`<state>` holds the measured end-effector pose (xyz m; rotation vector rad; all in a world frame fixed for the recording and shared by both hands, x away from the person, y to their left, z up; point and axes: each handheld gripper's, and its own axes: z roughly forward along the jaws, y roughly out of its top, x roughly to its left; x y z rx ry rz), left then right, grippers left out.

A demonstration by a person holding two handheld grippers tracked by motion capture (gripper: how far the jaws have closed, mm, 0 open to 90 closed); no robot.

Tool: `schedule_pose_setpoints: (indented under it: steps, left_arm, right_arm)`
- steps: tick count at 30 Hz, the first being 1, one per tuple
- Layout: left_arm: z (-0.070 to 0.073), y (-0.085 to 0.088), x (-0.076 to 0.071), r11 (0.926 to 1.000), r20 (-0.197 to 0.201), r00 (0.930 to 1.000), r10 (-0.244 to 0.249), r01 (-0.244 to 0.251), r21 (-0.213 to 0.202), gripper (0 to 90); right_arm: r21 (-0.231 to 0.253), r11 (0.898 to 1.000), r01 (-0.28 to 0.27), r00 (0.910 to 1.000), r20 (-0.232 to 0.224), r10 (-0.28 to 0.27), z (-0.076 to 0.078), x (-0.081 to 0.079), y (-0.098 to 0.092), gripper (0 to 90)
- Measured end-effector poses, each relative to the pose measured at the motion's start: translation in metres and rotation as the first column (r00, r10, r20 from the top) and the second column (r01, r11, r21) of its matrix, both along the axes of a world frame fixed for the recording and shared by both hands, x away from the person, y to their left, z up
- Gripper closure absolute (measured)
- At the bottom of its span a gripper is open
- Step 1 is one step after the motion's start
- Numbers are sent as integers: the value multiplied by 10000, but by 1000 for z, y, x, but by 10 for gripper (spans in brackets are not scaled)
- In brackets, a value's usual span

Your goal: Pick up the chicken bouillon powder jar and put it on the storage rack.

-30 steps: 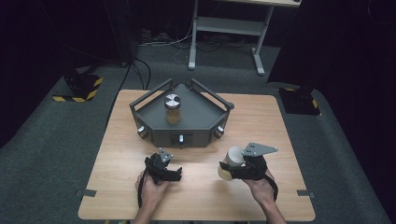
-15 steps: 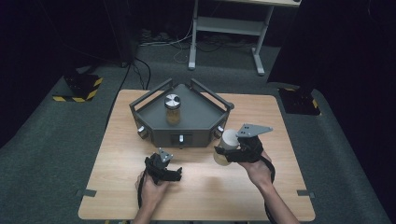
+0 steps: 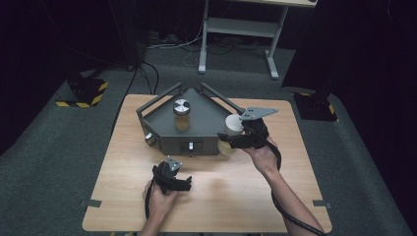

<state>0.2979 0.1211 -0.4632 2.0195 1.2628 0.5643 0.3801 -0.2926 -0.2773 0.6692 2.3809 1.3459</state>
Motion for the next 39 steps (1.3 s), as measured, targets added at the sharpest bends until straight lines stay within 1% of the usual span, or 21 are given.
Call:
schedule_pose_setpoints:
  steps: [1,3,6,8,9,11,12,13,16,17,18,20,21,24,25,29,32,33,39]
  left_arm:
    - [0,0,0,10000,1,10000,1,-1,0,12]
    - [0,0,0,10000,6,10000,10,-10,3,12]
    - [0,0,0,10000,-9,10000,-17,17,30,12]
    - [0,0,0,10000,-6,10000,-14,14,26,12]
    - [0,0,0,10000,-6,10000,-14,14,26,12]
    - [0,0,0,10000,-11,10000,-22,22,33,12]
    - [0,0,0,10000,-11,10000,-22,22,33,12]
    - [0,0,0,10000,-11,10000,-24,24,30,12]
    - [0,0,0,10000,-7,10000,-13,13,23,12]
    - [0,0,0,10000,-7,10000,-13,13,23,12]
    - [0,0,0,10000,-15,10000,-10,10,10,12]
    - [0,0,0,10000,-16,10000,-12,12,10,12]
    - [0,0,0,10000,-4,10000,-18,18,40,12]
    - [0,0,0,10000,-2,10000,7,-7,-11,12]
    - [0,0,0,10000,3,10000,6,-6,-9,12]
    - [0,0,0,10000,-12,10000,-1,1,-3,12]
    - [0,0,0,10000,-10,10000,-4,4,-4,12]
    - [0,0,0,10000,-6,10000,0,0,-3,12]
    - [0,0,0,10000,-6,10000,0,0,2,12]
  right_arm:
    - [0,10000,0,10000,0,0,0,0,0,346]
    - [60,10000,0,10000,30,0,5,8,7,346]
    - [85,10000,19,10000,46,-20,9,16,15,346]
    - [44,10000,51,10000,68,-52,12,21,20,347]
    - [44,10000,51,10000,68,-52,12,21,20,347]
    - [26,10000,88,10000,40,-88,17,28,28,347]
    - [26,10000,88,10000,40,-88,17,28,28,347]
    - [18,9999,101,9999,9,-101,18,33,33,347]
    - [-80,9998,154,9999,-64,-155,20,42,41,347]
    - [-80,9998,154,9999,-64,-155,20,42,41,347]
    - [-170,9996,239,9996,-127,-241,20,47,48,347]
    - [-207,9994,284,9995,-150,-288,20,49,50,347]
    - [-261,9989,385,9991,-193,-390,20,54,55,347]
    - [-299,9984,487,9986,-187,-492,19,58,60,347]
    - [-368,9977,573,9981,-183,-580,18,61,65,347]
    - [-556,9961,683,9974,-197,-695,16,66,74,347]
    - [-622,9954,724,9970,-230,-739,14,69,77,347]
    - [-670,9946,793,9962,-300,-815,13,73,80,348]
    - [-685,9918,1077,9924,-524,-1114,6,83,85,347]
